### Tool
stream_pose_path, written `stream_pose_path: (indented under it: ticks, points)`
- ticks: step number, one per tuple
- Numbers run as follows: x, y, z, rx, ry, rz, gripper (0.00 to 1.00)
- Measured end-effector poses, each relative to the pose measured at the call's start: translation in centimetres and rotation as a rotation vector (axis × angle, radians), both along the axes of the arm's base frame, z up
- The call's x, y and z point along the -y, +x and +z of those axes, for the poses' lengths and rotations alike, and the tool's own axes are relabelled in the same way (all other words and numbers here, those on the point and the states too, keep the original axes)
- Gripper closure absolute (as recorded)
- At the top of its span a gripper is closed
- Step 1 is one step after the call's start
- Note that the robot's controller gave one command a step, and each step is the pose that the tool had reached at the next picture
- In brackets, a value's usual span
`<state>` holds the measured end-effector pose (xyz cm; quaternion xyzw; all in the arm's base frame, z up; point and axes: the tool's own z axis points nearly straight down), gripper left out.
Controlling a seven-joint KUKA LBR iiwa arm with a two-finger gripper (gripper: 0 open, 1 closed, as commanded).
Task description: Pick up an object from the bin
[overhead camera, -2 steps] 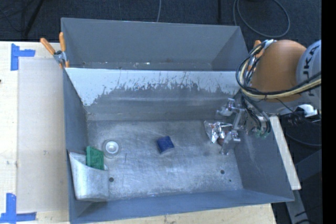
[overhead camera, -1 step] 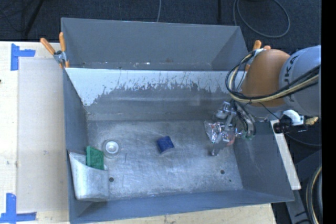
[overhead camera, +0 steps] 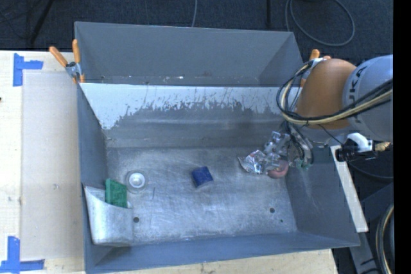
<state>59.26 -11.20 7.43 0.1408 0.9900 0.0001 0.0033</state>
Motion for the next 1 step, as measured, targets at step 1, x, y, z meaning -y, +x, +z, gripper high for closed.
stream_pose_path:
  ticks: [1]
  points:
    - [-0.08, 0.77, 7.94, 0.003, -0.001, 0.026, 1.0]
